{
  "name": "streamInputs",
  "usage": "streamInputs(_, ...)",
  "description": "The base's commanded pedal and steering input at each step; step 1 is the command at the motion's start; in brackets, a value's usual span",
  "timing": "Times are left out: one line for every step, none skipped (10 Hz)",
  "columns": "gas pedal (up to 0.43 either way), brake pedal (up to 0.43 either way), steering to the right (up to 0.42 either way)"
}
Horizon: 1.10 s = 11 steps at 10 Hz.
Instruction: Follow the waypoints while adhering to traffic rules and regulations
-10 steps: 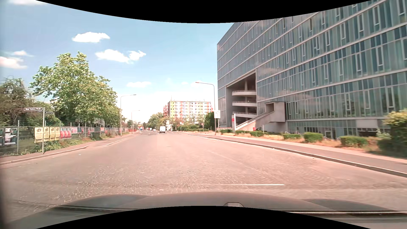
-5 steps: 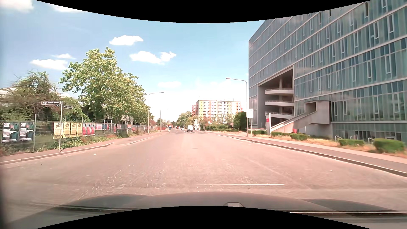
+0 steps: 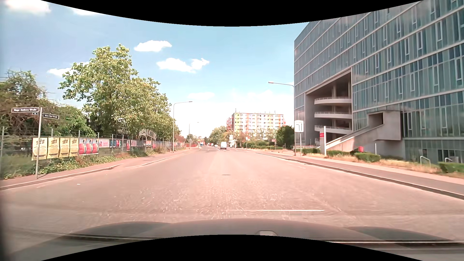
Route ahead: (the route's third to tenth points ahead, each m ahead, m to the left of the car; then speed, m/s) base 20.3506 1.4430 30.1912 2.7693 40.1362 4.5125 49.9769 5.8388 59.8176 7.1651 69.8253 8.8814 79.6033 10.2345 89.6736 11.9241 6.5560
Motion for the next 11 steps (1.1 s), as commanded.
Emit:
streamInputs(0.268,0.000,-0.029)
streamInputs(0.268,0.000,-0.029)
streamInputs(0.268,0.000,-0.032)
streamInputs(0.268,0.000,-0.034)
streamInputs(0.268,0.000,-0.037)
streamInputs(0.268,0.000,-0.040)
streamInputs(0.268,0.000,-0.042)
streamInputs(0.268,0.000,-0.044)
streamInputs(0.268,0.000,-0.044)
streamInputs(0.268,0.000,-0.045)
streamInputs(0.268,0.000,-0.044)
